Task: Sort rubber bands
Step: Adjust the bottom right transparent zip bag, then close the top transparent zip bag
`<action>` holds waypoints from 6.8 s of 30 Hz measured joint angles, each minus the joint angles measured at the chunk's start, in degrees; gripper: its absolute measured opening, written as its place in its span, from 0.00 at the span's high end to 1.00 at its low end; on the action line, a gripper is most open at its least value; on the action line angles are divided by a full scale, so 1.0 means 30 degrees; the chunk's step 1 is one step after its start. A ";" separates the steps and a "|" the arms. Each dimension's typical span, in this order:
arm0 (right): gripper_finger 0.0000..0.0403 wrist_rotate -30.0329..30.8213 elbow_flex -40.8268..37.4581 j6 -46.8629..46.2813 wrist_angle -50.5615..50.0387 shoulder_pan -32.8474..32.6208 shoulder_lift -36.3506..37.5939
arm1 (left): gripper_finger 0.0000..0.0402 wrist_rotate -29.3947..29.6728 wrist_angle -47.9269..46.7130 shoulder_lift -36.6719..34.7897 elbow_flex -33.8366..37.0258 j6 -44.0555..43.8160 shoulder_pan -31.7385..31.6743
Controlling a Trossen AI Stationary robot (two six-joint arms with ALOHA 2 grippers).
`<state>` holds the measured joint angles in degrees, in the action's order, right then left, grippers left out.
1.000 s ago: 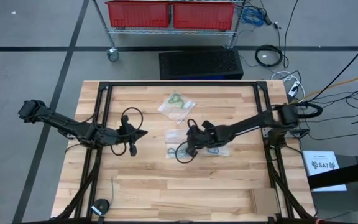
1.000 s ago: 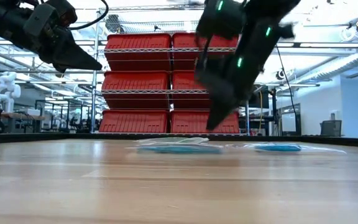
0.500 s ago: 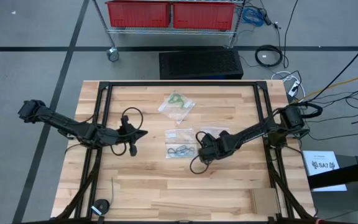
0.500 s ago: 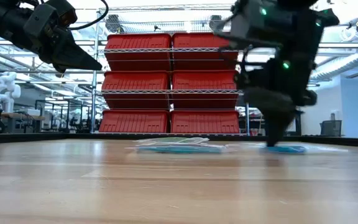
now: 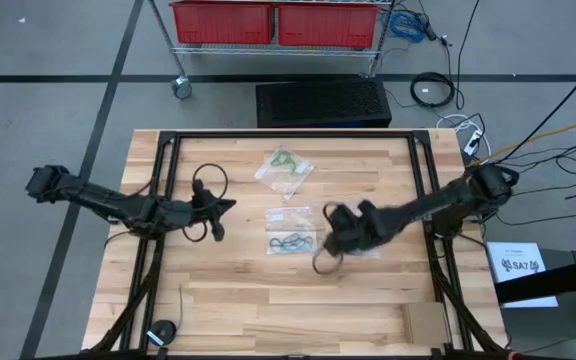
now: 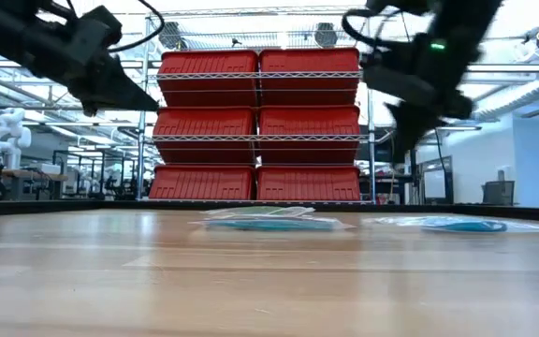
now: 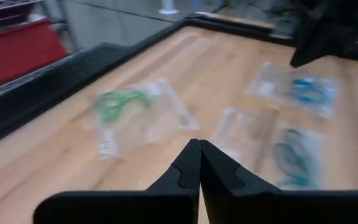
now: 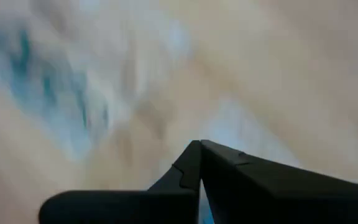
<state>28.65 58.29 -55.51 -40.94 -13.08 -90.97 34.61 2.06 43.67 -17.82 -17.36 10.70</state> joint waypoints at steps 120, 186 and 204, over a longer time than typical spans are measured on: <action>0.57 -0.5699 0.1266 0.1123 1.2052 0.8233 -0.6811 | 1.00 -1.8107 -0.0479 1.5771 -0.8802 0.7500 -1.6239; 1.00 -0.3202 0.1266 1.1835 1.5868 0.8569 -0.2837 | 0.98 -2.2323 0.1567 1.4110 -0.8823 0.8543 -1.7828; 1.00 -0.4680 0.1288 1.4422 1.2438 0.6924 0.0283 | 0.59 -2.7052 0.5476 1.3402 -0.8816 0.8420 -1.6556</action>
<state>14.61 62.15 -12.25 -3.62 7.70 -90.12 -46.54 18.48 83.87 -44.27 7.90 -38.97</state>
